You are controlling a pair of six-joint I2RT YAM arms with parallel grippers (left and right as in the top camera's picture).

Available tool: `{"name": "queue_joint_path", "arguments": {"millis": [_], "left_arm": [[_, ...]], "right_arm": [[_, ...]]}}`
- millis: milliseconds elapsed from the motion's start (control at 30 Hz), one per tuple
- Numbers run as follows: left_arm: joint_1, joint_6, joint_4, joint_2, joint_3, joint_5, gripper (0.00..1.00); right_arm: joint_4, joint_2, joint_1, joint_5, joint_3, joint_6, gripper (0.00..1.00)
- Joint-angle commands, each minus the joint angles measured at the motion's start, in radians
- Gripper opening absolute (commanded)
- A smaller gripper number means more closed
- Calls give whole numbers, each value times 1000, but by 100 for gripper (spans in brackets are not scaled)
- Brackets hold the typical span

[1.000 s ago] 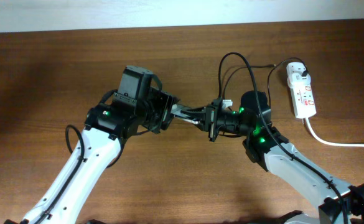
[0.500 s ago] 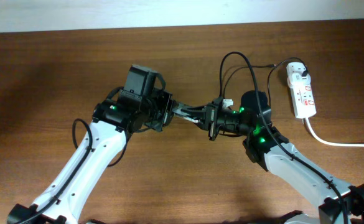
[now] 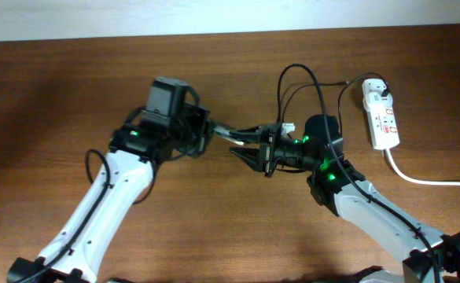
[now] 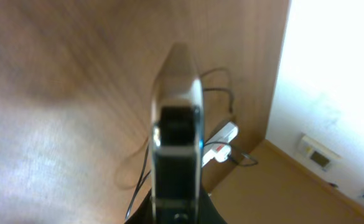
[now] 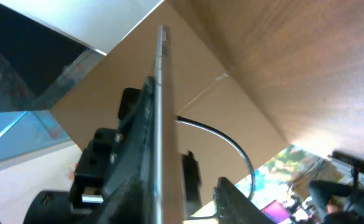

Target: Plug charger to phone and switch on socket

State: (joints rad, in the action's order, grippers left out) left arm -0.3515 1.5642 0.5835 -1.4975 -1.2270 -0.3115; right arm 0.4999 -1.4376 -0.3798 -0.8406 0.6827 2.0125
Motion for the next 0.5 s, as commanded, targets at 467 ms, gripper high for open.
{"name": "queue_joint_path", "arguments": {"millis": [467], "left_arm": [[249, -936, 84, -117, -247, -341, 0]], "right_arm": [[-590, 33, 24, 68, 12, -1334, 99]]}}
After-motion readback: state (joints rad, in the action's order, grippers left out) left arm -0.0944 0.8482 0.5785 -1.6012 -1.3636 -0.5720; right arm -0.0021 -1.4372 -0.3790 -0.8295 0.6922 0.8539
